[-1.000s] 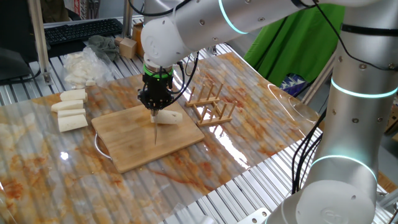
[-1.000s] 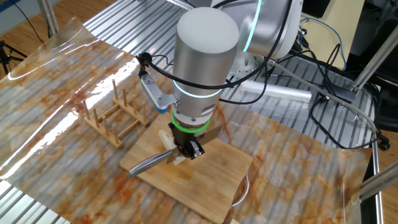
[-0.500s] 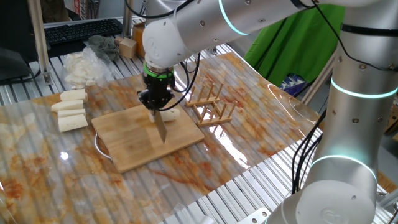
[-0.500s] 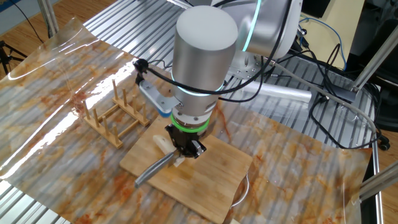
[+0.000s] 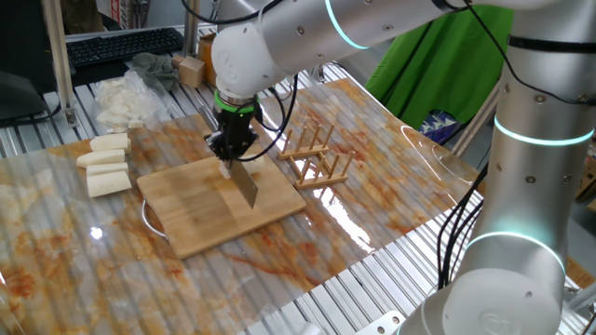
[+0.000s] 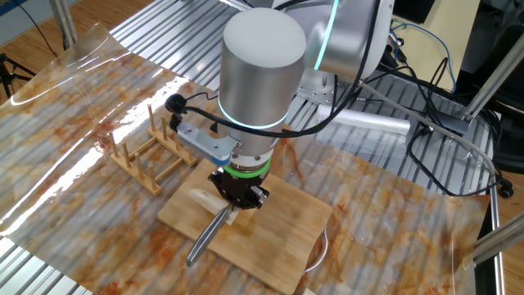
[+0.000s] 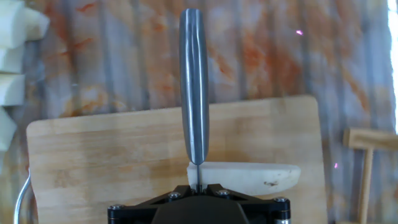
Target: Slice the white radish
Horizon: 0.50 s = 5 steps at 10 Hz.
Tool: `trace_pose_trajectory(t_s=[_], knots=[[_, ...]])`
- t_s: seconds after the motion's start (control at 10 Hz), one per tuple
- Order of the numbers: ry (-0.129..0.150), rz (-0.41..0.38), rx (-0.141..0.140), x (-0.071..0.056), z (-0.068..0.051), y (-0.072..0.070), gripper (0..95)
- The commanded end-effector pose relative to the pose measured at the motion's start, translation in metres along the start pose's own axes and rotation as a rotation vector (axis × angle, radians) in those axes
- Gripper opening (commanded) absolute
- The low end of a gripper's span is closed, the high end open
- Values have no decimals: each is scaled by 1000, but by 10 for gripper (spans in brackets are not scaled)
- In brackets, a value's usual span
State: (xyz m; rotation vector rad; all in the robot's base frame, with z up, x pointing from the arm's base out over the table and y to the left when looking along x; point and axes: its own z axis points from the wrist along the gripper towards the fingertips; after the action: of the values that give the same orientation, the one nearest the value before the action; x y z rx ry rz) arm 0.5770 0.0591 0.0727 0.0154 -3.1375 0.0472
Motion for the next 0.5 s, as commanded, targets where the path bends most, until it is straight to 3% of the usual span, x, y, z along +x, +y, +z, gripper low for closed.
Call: trace_pose_trajectory(t_s=[0.1, 0.3, 0.5], knots=[[0, -10, 7, -1, -3, -1, 0], [-10, -8, 3, 0, 15, 3, 0], [-54, -2, 11, 1, 51, 9, 0]])
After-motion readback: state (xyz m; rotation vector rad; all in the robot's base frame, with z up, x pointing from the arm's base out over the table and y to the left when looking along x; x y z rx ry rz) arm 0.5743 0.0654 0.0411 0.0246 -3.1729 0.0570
